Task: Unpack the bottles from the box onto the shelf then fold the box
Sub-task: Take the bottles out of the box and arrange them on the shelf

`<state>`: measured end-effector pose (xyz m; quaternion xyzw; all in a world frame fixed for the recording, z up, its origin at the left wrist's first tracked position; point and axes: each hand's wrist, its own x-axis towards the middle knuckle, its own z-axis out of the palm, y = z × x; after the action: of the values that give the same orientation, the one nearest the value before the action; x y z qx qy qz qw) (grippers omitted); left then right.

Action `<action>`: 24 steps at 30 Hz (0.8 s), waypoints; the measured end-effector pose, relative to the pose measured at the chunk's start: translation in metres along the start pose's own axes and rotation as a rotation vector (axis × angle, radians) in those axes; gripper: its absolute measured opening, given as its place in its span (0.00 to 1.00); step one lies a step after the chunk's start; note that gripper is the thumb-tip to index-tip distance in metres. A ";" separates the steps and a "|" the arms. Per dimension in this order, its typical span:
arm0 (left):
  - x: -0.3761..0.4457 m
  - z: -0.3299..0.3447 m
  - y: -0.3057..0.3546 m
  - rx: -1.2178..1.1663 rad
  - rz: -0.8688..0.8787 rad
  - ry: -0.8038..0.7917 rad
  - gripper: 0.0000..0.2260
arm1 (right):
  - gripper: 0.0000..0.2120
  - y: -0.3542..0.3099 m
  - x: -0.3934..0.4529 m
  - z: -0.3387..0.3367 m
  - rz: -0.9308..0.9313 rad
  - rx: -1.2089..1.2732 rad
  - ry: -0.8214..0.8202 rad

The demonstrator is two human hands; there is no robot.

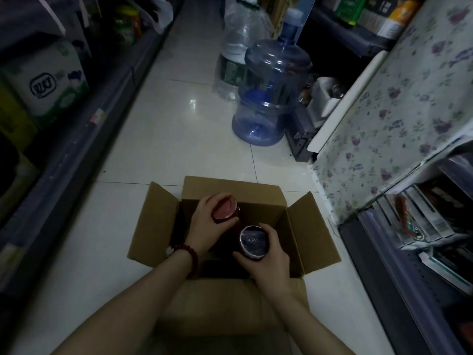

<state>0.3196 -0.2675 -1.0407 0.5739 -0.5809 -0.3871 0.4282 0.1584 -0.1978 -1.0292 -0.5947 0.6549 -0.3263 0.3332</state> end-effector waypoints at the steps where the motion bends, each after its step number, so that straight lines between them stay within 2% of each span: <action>1: 0.000 0.001 0.001 0.010 0.000 0.005 0.27 | 0.36 0.000 0.000 -0.001 0.004 0.001 0.011; 7: 0.003 -0.006 0.023 0.061 0.021 0.062 0.28 | 0.39 -0.016 0.009 -0.024 0.031 0.030 0.046; 12: -0.002 -0.030 0.080 0.050 -0.044 0.085 0.35 | 0.33 -0.062 0.016 -0.066 0.064 0.075 0.057; 18: -0.014 -0.070 0.209 0.065 -0.174 0.099 0.39 | 0.35 -0.163 0.009 -0.138 0.126 0.111 0.032; 24: -0.007 -0.111 0.350 0.130 -0.132 0.124 0.34 | 0.32 -0.280 0.001 -0.228 0.085 0.145 0.062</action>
<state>0.3068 -0.2409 -0.6747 0.6602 -0.5382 -0.3396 0.3990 0.1275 -0.2140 -0.6700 -0.5304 0.6642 -0.3767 0.3682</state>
